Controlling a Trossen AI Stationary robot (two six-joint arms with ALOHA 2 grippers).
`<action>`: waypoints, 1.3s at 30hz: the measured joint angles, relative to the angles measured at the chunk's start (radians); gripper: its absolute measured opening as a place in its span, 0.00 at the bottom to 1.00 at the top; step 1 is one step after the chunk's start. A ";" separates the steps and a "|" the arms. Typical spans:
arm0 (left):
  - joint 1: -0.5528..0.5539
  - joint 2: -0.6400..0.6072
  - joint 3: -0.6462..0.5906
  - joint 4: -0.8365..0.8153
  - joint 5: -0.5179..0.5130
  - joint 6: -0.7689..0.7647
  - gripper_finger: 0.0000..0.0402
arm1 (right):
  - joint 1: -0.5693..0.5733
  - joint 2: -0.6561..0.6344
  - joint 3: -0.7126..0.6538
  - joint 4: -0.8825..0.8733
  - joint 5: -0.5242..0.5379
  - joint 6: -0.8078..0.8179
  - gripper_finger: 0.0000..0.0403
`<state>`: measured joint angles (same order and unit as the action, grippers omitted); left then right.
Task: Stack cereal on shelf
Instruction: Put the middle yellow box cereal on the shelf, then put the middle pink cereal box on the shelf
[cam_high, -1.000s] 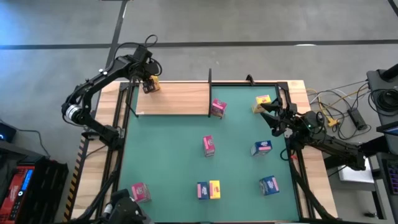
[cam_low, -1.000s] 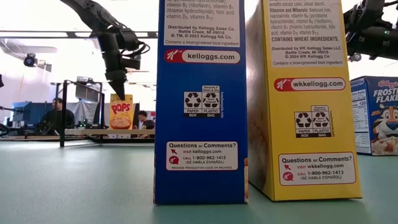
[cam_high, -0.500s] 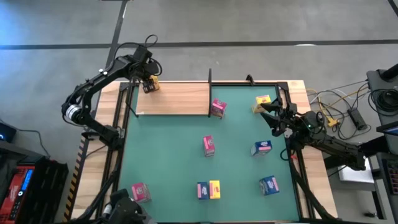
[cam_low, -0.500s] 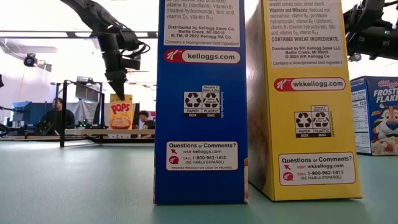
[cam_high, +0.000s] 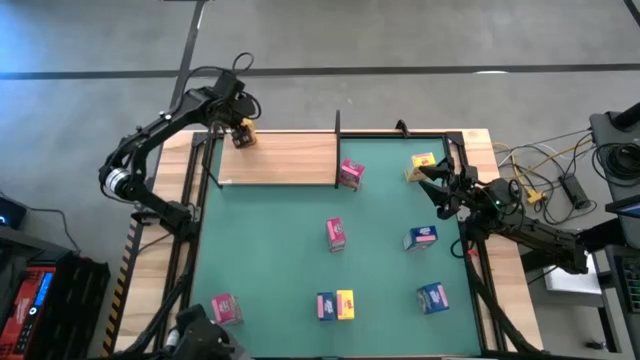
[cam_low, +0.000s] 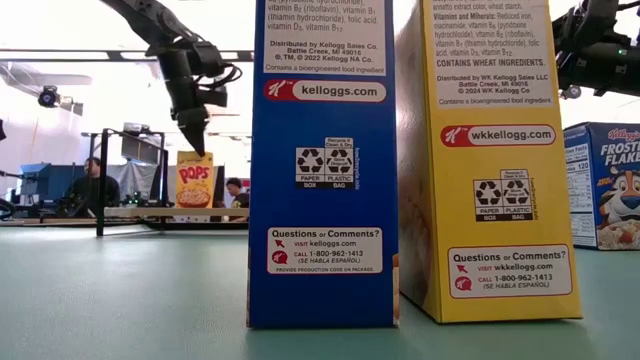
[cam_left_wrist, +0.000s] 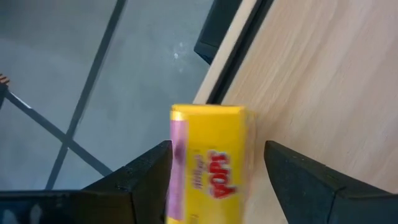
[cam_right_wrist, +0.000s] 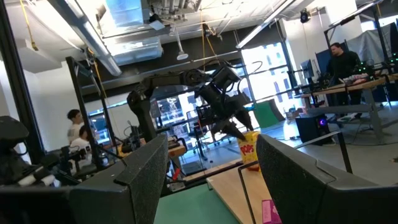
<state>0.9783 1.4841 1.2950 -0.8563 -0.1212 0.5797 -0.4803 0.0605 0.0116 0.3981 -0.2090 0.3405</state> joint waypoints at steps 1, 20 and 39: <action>0.000 0.000 0.007 -0.006 0.000 -0.004 0.59 | 0.000 0.000 0.000 0.000 0.000 0.000 0.58; -0.163 -0.010 0.164 -0.209 0.000 -0.112 0.59 | 0.000 0.000 0.000 0.000 0.000 0.000 0.58; -0.865 -0.123 -0.183 0.289 -0.008 -0.053 0.59 | 0.000 0.000 0.000 0.000 0.000 0.000 0.58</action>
<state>0.1129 1.3613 1.1125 -0.5678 -0.1297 0.5271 -0.4801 0.0607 0.0116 0.3981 -0.2090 0.3405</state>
